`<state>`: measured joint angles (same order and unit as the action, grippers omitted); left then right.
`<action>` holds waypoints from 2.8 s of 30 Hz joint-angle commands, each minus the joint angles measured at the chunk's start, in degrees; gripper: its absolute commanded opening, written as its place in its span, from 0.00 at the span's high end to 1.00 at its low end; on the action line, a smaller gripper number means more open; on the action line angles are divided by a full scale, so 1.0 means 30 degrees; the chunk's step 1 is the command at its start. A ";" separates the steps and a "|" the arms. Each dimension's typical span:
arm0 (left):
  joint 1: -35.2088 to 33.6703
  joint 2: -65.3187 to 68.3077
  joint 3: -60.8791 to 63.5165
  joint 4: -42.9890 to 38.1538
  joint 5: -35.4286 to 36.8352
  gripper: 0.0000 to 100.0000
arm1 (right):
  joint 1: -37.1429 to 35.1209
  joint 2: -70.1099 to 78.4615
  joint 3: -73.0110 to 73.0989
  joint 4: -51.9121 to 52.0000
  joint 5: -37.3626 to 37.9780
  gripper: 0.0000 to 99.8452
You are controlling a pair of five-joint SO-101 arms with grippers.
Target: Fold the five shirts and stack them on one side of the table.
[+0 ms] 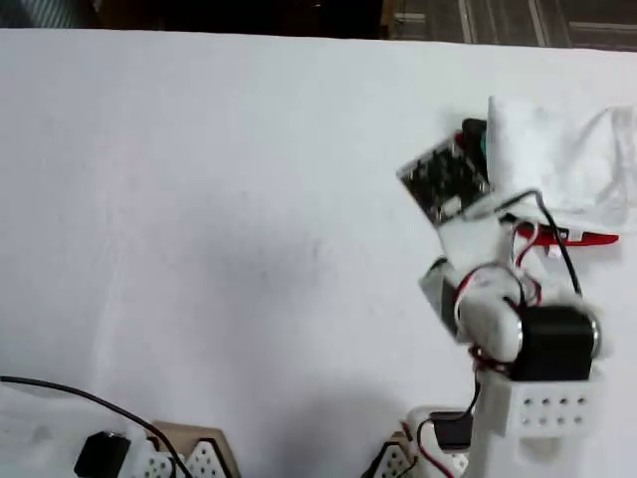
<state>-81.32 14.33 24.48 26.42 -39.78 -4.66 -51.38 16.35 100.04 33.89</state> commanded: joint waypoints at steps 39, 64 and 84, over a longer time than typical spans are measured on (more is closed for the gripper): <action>1.8139 -1.9048 0.3326 1.3890 0.2462 0.80 | -0.0190 -0.4762 1.9810 -1.8886 -0.6242 0.92; 3.1766 -1.4593 0.7458 0.9201 0.6125 0.80 | -0.0190 -0.4791 2.4498 -2.4396 -0.6242 0.92; 3.3465 -1.4388 0.8161 0.5978 1.5941 0.73 | 0.1744 -0.4967 2.4410 -2.3048 -0.6183 0.92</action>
<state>17.23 -28.84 49.01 46.55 8.13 1.14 -64.84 90.11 30.68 15.43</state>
